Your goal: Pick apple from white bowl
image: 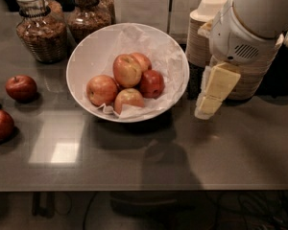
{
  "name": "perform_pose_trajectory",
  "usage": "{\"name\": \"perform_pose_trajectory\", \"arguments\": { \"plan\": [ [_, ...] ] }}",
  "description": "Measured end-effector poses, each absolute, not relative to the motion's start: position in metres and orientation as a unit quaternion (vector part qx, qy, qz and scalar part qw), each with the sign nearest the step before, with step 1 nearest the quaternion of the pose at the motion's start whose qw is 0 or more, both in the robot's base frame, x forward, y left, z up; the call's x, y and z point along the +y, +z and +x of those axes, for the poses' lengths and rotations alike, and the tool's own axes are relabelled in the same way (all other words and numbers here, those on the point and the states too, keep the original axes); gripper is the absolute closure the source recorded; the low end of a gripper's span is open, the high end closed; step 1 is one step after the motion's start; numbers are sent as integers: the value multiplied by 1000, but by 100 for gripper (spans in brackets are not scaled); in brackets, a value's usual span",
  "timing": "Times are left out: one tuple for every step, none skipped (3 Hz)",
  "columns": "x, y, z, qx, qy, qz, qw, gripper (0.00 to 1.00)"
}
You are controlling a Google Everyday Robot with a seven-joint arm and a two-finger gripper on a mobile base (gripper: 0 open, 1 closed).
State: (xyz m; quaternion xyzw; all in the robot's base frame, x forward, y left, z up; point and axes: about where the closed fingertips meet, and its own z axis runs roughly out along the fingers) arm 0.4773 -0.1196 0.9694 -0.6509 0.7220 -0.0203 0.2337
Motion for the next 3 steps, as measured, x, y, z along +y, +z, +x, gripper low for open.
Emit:
{"name": "perform_pose_trajectory", "arguments": {
  "plan": [
    [-69,977,498,690,4,-670,275,0],
    [-33,979,515,667,46,-684,292,0],
    [-7,971,531,655,80,-692,293,0]
  ]
}}
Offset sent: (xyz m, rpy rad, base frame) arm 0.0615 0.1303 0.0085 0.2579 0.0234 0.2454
